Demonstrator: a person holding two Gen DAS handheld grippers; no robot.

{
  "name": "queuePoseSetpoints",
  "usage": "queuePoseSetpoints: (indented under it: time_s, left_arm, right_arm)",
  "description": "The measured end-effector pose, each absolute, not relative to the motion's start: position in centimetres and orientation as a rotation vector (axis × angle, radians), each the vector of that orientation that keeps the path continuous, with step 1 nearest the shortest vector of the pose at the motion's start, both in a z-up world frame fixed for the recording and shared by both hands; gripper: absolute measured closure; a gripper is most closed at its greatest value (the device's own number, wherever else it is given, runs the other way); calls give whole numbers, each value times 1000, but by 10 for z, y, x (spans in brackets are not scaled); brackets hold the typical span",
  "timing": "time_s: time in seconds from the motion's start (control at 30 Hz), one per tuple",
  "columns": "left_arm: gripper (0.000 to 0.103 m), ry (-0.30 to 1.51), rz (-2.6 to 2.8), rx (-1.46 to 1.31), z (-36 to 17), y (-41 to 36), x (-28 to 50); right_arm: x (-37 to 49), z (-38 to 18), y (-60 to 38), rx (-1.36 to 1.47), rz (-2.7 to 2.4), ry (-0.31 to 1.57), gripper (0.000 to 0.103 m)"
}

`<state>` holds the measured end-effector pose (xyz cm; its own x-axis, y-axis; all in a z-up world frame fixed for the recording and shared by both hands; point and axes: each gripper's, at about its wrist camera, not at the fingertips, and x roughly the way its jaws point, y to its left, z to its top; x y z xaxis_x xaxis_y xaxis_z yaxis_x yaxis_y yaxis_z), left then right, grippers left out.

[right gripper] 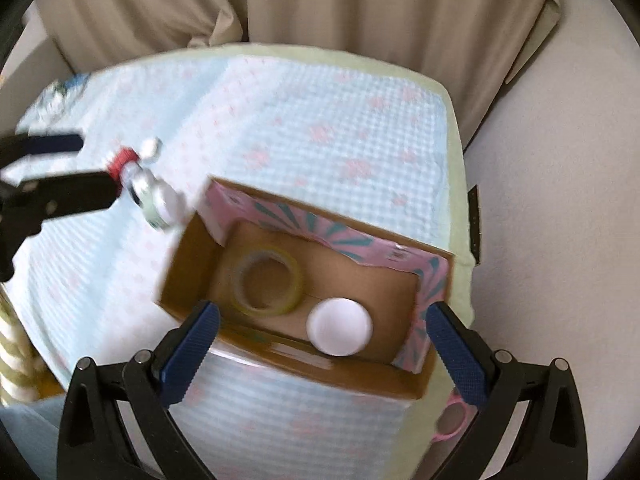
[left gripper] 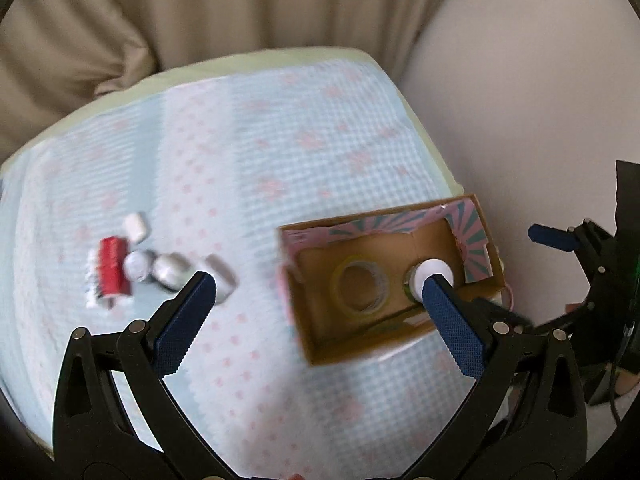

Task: Organize rigid objects
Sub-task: 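Lift both tools out of the box back toward the remaining items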

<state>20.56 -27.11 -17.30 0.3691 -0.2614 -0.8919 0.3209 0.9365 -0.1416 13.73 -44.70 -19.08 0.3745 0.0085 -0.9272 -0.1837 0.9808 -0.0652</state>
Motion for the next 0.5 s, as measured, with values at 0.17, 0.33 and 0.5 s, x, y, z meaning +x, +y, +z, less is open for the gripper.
queuePoseSetpoints:
  time_s: [0.17, 0.33, 0.5]
  left_arm:
    - [0, 1103, -286, 56, -147, -177, 187]
    - [0, 1095, -187, 28, -139, -70, 172]
    - [0, 1122, -123, -24, -154, 18, 168]
  right_arm:
    - [124, -158, -397, -89, 81, 1136, 0]
    - [105, -140, -333, 1, 17, 1093, 0]
    - [99, -138, -269, 31, -13, 1057, 0]
